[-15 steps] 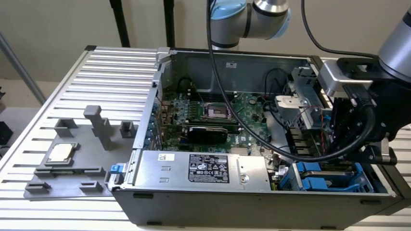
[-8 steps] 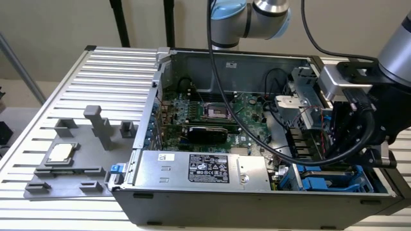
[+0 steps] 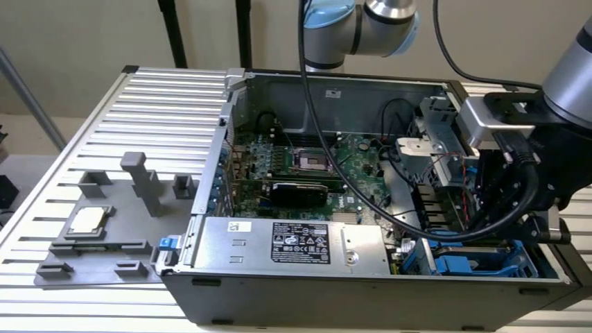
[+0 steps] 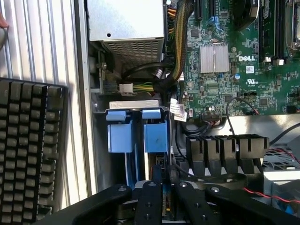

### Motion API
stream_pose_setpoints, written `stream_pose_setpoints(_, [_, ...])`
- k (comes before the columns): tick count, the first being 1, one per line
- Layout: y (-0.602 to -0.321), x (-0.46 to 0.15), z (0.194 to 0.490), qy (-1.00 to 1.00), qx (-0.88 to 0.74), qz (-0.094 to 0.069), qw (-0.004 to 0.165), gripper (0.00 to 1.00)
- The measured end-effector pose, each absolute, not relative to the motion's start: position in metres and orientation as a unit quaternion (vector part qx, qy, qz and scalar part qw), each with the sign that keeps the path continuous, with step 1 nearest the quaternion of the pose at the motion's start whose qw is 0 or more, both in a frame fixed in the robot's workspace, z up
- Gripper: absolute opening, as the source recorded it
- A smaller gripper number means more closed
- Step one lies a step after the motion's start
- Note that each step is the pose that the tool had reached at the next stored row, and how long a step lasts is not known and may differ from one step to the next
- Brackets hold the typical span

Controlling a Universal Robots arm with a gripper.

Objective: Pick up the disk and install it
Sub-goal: 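Insert the second disk wire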

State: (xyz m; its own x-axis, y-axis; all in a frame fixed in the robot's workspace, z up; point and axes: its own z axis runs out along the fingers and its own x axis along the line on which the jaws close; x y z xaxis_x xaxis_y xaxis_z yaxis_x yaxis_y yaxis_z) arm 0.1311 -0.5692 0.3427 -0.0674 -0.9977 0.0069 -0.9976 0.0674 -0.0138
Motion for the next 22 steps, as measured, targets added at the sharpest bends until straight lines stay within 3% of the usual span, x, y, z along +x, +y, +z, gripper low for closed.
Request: stream_pose_setpoints(22, [-0.5681, 0.1294, 0.3432, 0.730, -0.684, -0.006, 0.004, 0.16])
